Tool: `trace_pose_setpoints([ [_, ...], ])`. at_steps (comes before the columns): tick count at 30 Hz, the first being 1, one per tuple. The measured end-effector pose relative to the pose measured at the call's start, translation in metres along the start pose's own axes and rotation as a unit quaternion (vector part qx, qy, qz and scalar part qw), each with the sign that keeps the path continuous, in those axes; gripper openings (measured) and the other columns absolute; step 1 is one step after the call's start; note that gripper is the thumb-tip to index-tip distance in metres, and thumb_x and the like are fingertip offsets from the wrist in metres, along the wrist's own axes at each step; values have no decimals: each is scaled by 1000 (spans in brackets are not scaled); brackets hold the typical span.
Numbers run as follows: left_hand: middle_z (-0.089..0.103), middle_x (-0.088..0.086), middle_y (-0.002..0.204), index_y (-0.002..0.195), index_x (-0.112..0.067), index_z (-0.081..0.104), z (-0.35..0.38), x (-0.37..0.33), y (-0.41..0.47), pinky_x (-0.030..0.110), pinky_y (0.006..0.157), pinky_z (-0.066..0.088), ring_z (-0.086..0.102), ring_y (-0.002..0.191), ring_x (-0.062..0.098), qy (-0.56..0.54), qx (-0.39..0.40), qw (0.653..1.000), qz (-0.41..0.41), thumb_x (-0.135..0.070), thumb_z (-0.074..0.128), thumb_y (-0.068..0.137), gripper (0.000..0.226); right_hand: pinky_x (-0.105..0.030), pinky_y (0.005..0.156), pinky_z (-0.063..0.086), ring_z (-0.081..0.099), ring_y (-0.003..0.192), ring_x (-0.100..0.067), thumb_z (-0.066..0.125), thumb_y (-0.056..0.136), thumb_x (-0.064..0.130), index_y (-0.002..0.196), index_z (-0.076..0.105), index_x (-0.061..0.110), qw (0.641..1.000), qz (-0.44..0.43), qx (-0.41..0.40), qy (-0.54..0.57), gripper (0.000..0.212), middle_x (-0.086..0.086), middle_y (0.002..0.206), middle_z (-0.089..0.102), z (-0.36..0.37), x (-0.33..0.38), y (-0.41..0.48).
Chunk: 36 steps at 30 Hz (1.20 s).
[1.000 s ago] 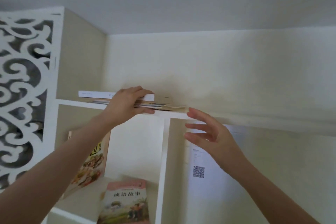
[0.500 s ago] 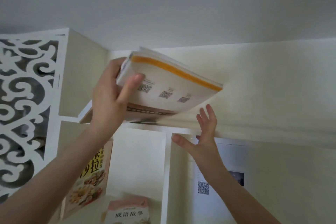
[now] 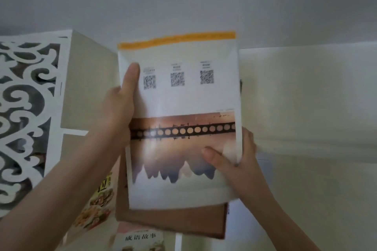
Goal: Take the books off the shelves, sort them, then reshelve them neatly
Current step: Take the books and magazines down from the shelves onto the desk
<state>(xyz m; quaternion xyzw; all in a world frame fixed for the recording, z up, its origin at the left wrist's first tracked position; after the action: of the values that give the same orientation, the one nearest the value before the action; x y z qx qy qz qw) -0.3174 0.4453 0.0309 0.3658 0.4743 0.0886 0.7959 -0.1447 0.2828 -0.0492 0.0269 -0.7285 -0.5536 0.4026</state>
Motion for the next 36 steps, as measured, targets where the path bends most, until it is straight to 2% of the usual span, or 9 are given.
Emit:
trace_pose_setpoints([
  [3, 73, -1, 79, 84, -14, 67, 5, 46, -12, 37, 83, 54, 70, 74, 16, -41, 8, 994, -100, -59, 52, 87, 48, -15, 71, 51, 66, 96, -6, 91, 54, 38, 131, 41, 41, 1000, 11, 24, 8, 92, 16, 101, 67, -10, -1, -13],
  [6, 70, -7, 60, 82, -14, 64, 13, 79, -26, 24, 54, 53, 67, 52, 6, -73, 39, 986, -146, -50, 49, 92, 39, -6, 82, 44, 57, 109, 11, 83, 63, 36, 133, 5, 73, 997, 25, 75, -6, 111, 34, 117, 60, -13, 0, -31],
  [10, 75, -2, 94, 109, -18, 63, 25, 105, -42, 33, 76, 52, 72, 80, 12, -73, 89, 979, -170, -56, 45, 91, 45, 3, 79, 37, 47, 110, 24, 82, 63, 27, 105, 19, 90, 997, 38, 55, -48, 98, 47, 122, 47, -29, 1, -50],
  [12, 71, -5, 108, 127, -25, 51, 28, 108, -53, 37, 85, 52, 69, 95, 14, -58, 86, 982, -156, -59, 46, 89, 52, 3, 77, 38, 47, 109, 23, 85, 64, 21, 103, 25, 89, 997, 43, 37, -60, 99, 47, 122, 47, -43, -2, -60],
  [16, 71, -17, 96, 133, -45, 30, 50, 103, -93, 27, 70, 58, 70, 91, 8, -67, 155, 980, -105, -40, 57, 82, 58, -4, 80, 44, 55, 113, 10, 83, 57, 28, 124, 34, 72, 996, 39, 16, -74, 94, 33, 125, 57, -75, -8, -82],
  [19, 66, -20, 113, 135, -56, 22, 69, 104, -129, 36, 89, 54, 65, 105, 8, -73, 219, 971, -61, -21, 64, 77, 79, -11, 77, 50, 62, 110, -1, 86, 48, 38, 125, 40, 67, 996, 82, 9, -47, 95, 22, 124, 62, -103, -16, -107],
  [23, 60, -32, 115, 139, -53, 15, 102, 125, -178, 16, 83, 52, 59, 106, -7, -67, 280, 956, -56, -22, 66, 79, 85, -17, 72, 53, 67, 104, -9, 90, 35, 58, 122, 43, 69, 985, 171, -19, -35, 100, 18, 123, 64, -146, -30, -154],
  [29, 44, -58, 101, 140, -45, -5, 162, 176, -256, -5, 70, 38, 46, 97, -31, -43, 358, 923, -132, -7, 67, 76, 104, -19, 80, 52, 62, 114, -7, 90, 39, 59, 122, 42, 69, 962, 252, -68, -73, 96, 20, 129, 60, -220, -57, -223],
  [36, 40, -32, 125, 145, -45, -13, 239, 270, -325, 3, 77, 46, 50, 98, -25, -28, 435, 867, -243, -10, 73, 78, 114, -18, 88, 49, 53, 120, 4, 90, 47, 53, 125, 39, 70, 919, 352, -135, -115, 95, 27, 134, 53, -296, -111, -291],
])
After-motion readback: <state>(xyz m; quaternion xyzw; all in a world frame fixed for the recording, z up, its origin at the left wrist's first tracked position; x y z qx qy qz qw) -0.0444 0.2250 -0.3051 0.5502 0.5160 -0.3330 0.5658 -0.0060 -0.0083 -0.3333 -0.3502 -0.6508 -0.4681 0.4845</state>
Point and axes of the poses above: each hand's wrist, its own y-axis towards the middle knuckle, its own z-axis out of the palm, x = y × z, the point moved 7 cm from there along y, towards the middle knuckle
